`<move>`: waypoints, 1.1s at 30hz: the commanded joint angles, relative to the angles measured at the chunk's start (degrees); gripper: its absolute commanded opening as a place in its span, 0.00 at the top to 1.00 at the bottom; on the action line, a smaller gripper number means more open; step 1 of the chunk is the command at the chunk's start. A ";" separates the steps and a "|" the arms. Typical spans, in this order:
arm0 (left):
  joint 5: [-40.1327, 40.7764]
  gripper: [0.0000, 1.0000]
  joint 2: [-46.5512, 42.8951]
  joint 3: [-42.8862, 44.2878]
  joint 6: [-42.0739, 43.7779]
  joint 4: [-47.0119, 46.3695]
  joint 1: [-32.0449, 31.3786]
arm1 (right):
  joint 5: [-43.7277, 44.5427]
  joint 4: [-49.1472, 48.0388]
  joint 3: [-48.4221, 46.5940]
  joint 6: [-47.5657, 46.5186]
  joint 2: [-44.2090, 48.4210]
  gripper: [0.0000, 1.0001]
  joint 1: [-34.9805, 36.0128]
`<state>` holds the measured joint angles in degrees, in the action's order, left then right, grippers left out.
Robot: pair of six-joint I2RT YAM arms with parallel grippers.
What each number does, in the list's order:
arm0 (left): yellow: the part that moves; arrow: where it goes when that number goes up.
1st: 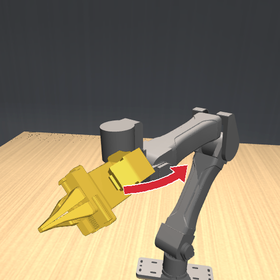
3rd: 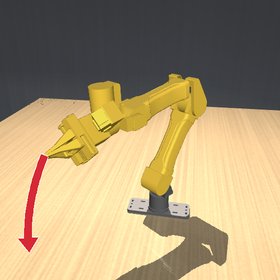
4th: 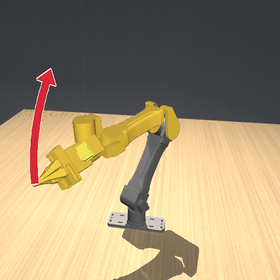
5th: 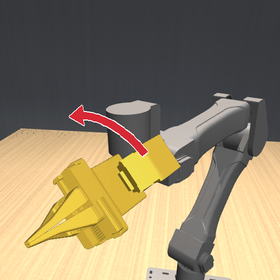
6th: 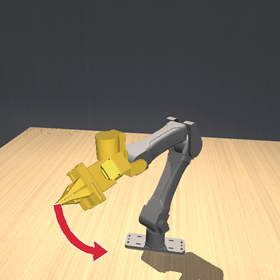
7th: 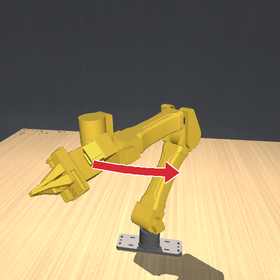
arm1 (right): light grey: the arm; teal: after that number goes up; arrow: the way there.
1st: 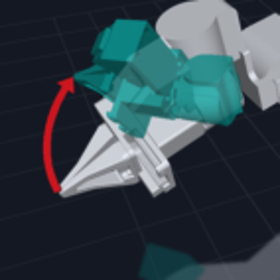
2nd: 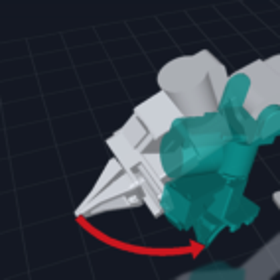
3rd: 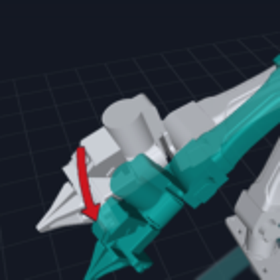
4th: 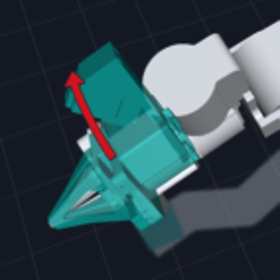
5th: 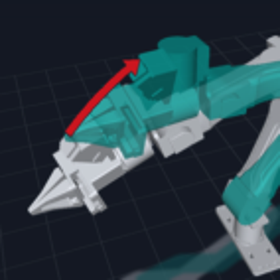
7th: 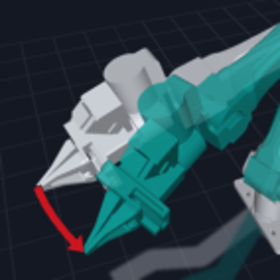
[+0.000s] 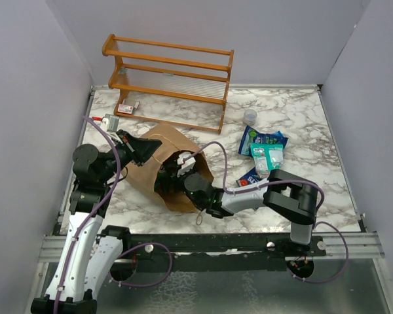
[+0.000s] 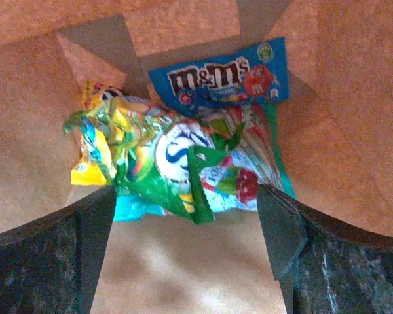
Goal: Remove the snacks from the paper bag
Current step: Take out the snack from the paper bag.
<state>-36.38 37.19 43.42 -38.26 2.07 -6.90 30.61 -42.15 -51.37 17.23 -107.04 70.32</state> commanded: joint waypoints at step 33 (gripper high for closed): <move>-1.72 1.00 1.25 2.28 -0.52 -0.56 -0.11 | 0.08 -0.72 -9.19 4.06 -4.27 0.87 -0.01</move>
<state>-37.15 38.68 43.94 -39.77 1.98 -6.90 31.07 -43.11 -62.19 22.98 -117.01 70.17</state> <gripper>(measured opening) 0.019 0.188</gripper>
